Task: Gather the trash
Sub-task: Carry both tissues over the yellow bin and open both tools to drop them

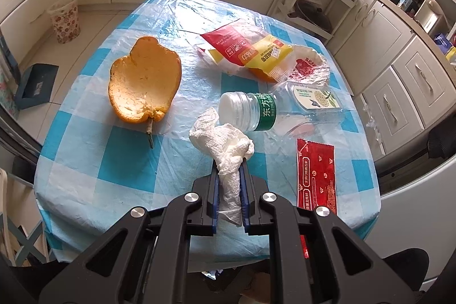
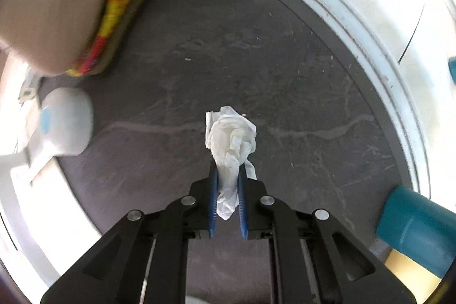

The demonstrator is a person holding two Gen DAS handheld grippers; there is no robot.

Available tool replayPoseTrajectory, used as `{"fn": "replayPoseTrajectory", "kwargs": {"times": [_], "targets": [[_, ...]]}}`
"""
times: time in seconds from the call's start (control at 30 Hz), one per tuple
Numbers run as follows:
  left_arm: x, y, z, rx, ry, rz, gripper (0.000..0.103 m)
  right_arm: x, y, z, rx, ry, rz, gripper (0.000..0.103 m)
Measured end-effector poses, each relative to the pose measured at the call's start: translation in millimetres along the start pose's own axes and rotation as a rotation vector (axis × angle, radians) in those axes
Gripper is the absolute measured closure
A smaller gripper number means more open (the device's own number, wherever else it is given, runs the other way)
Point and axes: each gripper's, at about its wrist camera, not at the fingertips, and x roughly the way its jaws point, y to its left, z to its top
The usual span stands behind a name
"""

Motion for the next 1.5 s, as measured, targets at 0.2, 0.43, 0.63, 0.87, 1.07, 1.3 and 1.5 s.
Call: {"fn": "replayPoseTrajectory", "kwargs": {"times": [0.2, 0.43, 0.63, 0.87, 1.07, 1.3, 1.5], "targets": [[-12, -3, -4, 0.004, -0.03, -0.01, 0.091, -82, 19, -12, -0.144, -0.07, 0.028, 0.09], [-28, -7, -10, 0.008, -0.057, -0.046, 0.091, -229, 22, -45, -0.209, -0.255, -0.005, 0.09], [-51, -16, -13, 0.037, -0.097, -0.073, 0.091, -328, 19, -88, -0.134, -0.426, -0.029, 0.09], [-70, -59, -16, 0.103, -0.122, -0.176, 0.091, -422, -46, -157, 0.237, -0.719, -0.077, 0.09], [-59, -126, -20, 0.17, -0.081, -0.27, 0.091, -454, -155, -224, 0.627, -0.769, -0.222, 0.089], [-9, -217, -27, 0.237, 0.012, -0.326, 0.091, -416, -291, -254, 0.984, -0.574, -0.111, 0.089], [37, -277, -42, 0.289, 0.085, -0.328, 0.091, -366, -339, -260, 1.113, -0.428, -0.01, 0.056]]}}
